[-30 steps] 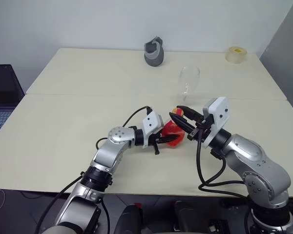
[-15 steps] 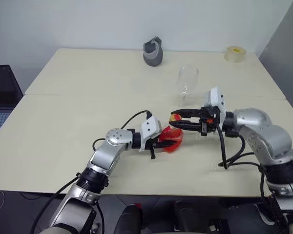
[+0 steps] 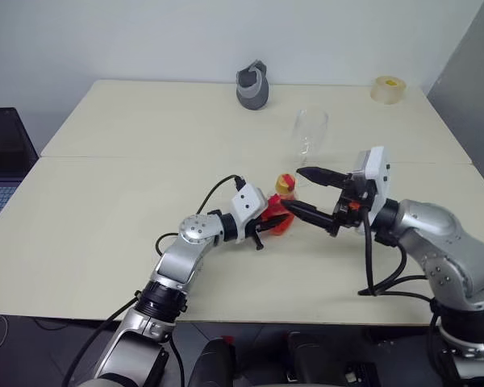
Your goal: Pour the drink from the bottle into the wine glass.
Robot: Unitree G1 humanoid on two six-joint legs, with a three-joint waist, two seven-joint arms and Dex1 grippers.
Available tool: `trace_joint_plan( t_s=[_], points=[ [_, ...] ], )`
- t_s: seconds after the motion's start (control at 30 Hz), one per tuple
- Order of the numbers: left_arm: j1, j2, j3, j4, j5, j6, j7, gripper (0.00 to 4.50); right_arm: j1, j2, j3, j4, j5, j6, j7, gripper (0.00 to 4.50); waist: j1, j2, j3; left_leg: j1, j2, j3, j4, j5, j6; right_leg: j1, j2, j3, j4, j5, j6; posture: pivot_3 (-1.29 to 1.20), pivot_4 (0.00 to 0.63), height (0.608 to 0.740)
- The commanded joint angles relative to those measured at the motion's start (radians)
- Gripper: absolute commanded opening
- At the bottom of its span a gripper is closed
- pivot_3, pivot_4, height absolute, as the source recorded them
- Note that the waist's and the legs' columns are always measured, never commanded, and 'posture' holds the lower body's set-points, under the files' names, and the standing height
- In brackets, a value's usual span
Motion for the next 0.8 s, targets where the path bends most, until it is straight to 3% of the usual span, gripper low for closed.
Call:
trace_joint_plan(
  t_s=[0.03,0.33,0.8],
  points=[
    [-0.021,-0.006,0.015,-0.011,0.001,-0.026,0.011,0.72,-0.009,0.034,0.061,-0.047,-0.104,-0.04,-0.111,3.68,0.0,0.0,0.0,0.0,0.0,0.0,0.0,0.0,0.0,0.0,0.0,0.0,0.0,0.0,0.0,0.0,0.15,0.74],
    [-0.023,-0.016,0.005,0.003,0.01,-0.044,0.011,0.72,-0.063,0.065,0.091,0.089,-0.273,-0.112,-0.199,3.68,0.002,0.0,0.0,0.0,-0.001,0.001,0.0,0.0,0.0,0.0,0.0,0.0,-0.001,0.0,0.0,0.0,0.15,0.74],
    [-0.022,-0.01,0.022,-0.001,0.004,-0.034,0.015,0.72,-0.005,-0.096,-0.002,0.119,-0.284,-0.142,-0.113,3.68,0.003,0.0,0.0,0.0,-0.001,0.001,0.0,0.0,0.0,0.0,0.0,0.0,-0.001,0.0,0.0,0.0,0.15,0.74]
  ],
)
